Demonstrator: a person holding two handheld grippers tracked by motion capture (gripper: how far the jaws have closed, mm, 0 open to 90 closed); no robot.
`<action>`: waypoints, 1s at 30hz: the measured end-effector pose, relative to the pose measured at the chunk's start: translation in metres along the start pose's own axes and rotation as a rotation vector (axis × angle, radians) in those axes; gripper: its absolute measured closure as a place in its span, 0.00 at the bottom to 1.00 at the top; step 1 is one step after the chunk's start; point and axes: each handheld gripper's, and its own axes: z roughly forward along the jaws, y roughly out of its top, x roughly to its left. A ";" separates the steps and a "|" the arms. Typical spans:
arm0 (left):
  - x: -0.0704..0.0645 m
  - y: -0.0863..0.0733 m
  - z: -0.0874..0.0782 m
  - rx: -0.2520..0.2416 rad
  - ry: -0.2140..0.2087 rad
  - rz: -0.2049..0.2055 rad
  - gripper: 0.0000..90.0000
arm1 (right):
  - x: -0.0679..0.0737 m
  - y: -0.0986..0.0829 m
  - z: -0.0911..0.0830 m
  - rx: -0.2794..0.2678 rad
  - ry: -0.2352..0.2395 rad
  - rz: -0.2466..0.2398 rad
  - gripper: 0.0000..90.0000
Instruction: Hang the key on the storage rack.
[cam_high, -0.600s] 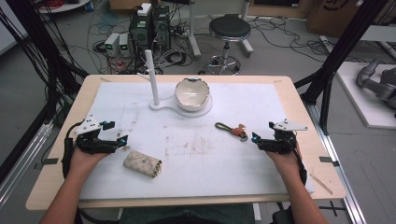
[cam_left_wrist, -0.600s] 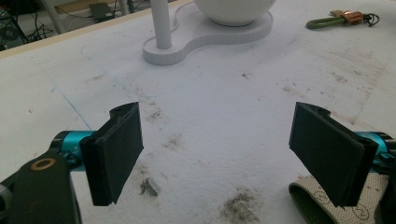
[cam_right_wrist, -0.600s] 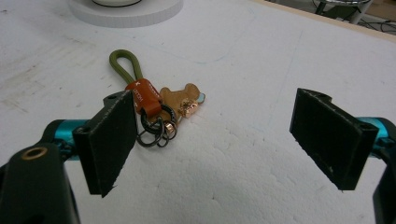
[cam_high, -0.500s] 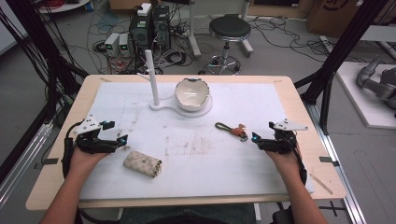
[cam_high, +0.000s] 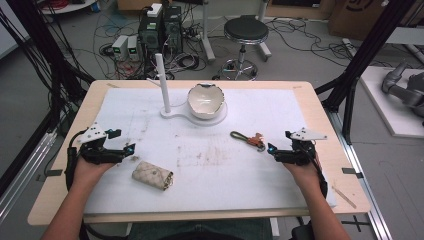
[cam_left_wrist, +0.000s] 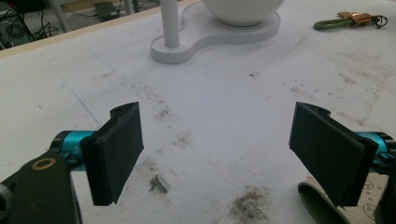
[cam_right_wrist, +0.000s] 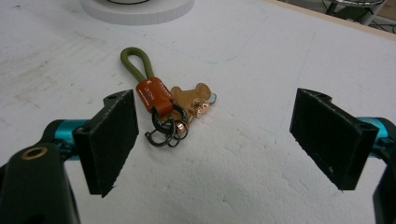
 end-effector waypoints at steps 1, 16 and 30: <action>0.000 0.000 0.000 -0.001 -0.003 -0.002 0.19 | 0.000 0.000 -0.001 -0.001 -0.002 -0.003 0.17; 0.003 -0.003 -0.004 -0.003 0.013 -0.009 0.19 | 0.002 0.010 0.013 0.013 0.039 -0.024 0.17; 0.003 -0.003 -0.005 0.000 0.019 -0.010 0.19 | 0.000 0.031 0.032 0.074 0.094 -0.063 0.17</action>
